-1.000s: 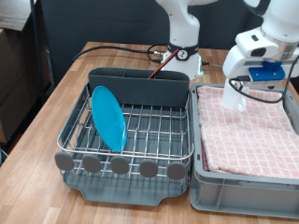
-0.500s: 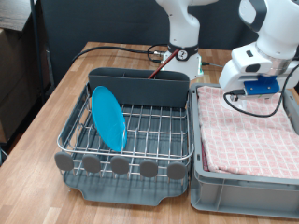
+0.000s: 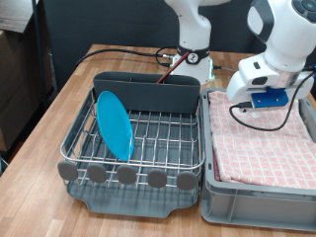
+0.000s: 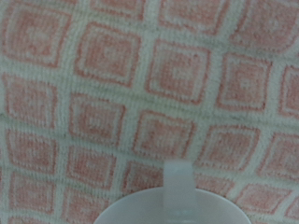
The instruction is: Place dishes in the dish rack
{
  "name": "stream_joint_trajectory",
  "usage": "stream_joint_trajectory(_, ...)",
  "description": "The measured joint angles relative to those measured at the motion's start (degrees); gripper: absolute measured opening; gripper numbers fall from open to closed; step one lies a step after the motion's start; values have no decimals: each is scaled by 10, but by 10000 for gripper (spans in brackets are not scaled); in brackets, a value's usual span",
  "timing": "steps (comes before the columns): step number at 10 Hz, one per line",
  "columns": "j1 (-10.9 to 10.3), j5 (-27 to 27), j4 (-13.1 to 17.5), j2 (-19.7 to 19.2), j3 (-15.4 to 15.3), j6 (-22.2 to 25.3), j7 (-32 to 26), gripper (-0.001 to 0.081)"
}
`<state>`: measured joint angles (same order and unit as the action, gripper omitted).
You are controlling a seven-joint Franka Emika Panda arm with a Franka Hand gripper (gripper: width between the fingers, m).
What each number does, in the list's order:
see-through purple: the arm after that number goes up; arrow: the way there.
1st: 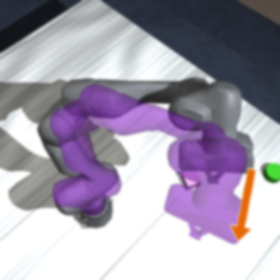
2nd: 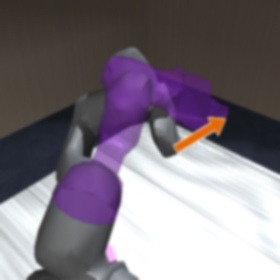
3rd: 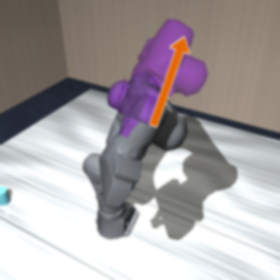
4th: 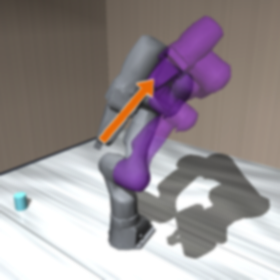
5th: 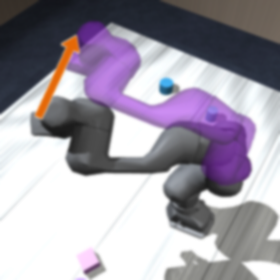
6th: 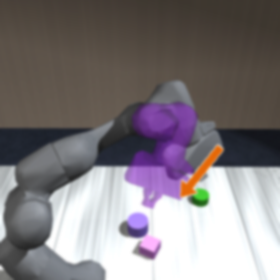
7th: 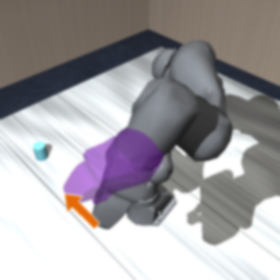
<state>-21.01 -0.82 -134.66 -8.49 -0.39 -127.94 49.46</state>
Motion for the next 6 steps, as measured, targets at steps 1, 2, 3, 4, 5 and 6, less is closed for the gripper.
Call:
stream_joint_trajectory(1, 1, -8, -4, 0, 2, -5, -8, 803)
stream_joint_trajectory(2, 2, -15, -8, 0, 3, -10, -12, 803)
stream_joint_trajectory(3, 2, -24, -12, 0, 4, -15, -15, 803)
stream_joint_trajectory(4, 2, -30, -14, 0, 5, -19, -17, 803)
stream_joint_trajectory(5, 2, -34, -17, 0, 5, -23, -18, 710)
stream_joint_trajectory(6, 2, -36, -19, 0, 5, -26, -18, 710)
